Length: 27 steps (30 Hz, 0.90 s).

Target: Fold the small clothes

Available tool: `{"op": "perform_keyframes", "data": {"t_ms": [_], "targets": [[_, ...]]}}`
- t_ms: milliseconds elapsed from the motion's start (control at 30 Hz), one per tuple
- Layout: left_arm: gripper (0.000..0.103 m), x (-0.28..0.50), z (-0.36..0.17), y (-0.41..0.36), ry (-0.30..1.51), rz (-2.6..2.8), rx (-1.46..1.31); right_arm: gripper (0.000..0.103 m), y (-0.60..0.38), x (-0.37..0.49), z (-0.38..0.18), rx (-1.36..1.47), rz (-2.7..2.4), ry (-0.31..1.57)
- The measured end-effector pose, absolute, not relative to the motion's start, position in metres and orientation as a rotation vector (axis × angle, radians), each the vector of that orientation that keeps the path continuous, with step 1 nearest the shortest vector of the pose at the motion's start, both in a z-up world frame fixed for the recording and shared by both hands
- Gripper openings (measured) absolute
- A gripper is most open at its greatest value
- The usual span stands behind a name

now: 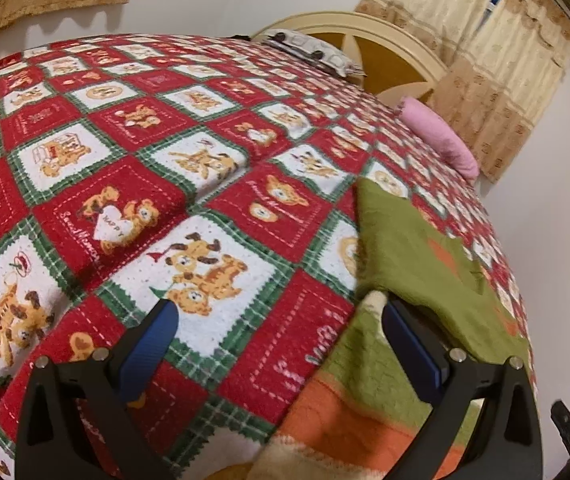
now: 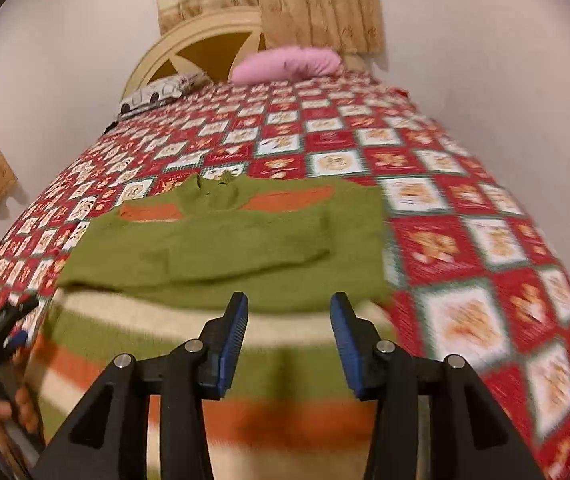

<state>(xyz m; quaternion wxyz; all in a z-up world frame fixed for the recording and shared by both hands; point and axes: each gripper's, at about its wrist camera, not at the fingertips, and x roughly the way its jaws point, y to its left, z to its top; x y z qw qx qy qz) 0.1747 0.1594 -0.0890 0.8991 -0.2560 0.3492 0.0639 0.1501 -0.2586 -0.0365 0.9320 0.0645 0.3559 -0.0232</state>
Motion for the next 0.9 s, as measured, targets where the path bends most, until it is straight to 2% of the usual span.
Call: {"op": "perform_keyframes", "data": {"t_ms": [200, 433, 567, 800, 900], "targets": [[0.103, 0.147, -0.082, 0.143, 0.802, -0.042, -0.401, 0.044, -0.296, 0.061, -0.039, 0.194, -0.112, 0.710], [0.103, 0.081, -0.072, 0.143, 0.844, -0.219, -0.261, 0.044, -0.312, -0.005, -0.057, 0.194, -0.104, 0.798], [0.103, 0.049, -0.070, 0.141, 0.858, -0.274, -0.198, 0.044, -0.302, -0.030, -0.067, 0.198, -0.039, 0.863], [0.103, 0.004, -0.076, 0.132, 0.893, -0.318, -0.084, 0.045, -0.258, -0.065, -0.074, 0.147, 0.077, 0.867], [0.103, -0.013, -0.078, 0.135, 0.911, -0.332, -0.103, 0.054, -0.244, -0.071, -0.081, 0.148, 0.108, 0.888]]}}
